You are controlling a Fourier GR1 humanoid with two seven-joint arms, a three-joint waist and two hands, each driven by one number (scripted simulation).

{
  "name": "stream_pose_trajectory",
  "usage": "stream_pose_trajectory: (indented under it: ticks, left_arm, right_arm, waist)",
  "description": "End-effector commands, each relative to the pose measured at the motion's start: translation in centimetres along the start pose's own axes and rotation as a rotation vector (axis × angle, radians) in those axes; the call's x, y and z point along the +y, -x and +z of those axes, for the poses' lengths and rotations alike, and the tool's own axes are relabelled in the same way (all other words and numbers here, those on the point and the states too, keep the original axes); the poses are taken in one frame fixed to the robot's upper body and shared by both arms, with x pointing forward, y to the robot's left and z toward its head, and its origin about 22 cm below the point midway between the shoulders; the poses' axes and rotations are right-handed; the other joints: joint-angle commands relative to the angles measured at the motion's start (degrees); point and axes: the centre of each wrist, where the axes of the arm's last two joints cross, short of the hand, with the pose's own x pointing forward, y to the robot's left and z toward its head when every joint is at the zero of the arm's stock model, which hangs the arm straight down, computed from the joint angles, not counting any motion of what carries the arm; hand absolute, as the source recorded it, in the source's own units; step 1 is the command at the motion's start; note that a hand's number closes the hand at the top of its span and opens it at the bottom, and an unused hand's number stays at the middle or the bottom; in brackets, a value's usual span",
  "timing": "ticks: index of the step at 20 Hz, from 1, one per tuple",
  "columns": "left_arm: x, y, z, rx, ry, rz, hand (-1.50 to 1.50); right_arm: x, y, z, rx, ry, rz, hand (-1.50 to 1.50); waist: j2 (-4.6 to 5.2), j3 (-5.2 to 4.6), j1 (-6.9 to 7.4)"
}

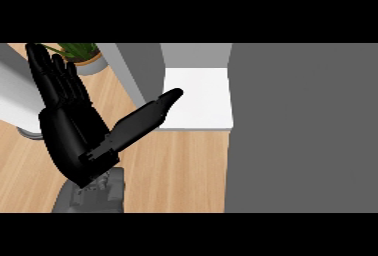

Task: Pick up the wine, place it into the cabinet and close the cabinet

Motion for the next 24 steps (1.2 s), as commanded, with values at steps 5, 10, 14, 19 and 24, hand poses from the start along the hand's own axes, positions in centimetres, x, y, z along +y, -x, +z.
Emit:
stream_pose_trajectory:
  ticks: [5,10,14,19,24]
  left_arm:
    - [1.3,-0.2,0.4,0.008,-0.077,-0.011,-1.50]
    - [6.0,-1.8,0.9,0.055,-0.106,-0.019,-1.50]
    - [6.1,-0.2,-1.5,0.074,-0.151,-0.030,-1.50]
    - [8.7,0.7,0.0,0.135,-0.146,-0.010,-1.50]
    - [9.9,2.1,-0.7,0.185,-0.138,-0.006,-1.50]
  right_arm:
    - [-0.1,-3.2,1.7,-0.051,0.009,0.016,-1.50]
    - [0.6,-3.3,1.3,-0.050,0.007,0.004,-1.50]
    - [-0.5,-3.6,2.4,-0.067,-0.004,0.019,-1.50]
    - [1.3,-3.6,2.3,-0.070,-0.001,0.001,-1.50]
    - [0.3,-3.5,1.7,-0.045,-0.016,0.020,-1.50]
  waist:
    - [0.11,-0.01,-0.36]
    - [0.03,-0.03,0.08]
    - [0.14,-0.01,-0.60]
    - [0.09,-0.08,-0.29]
    - [0.17,-0.08,-0.24]
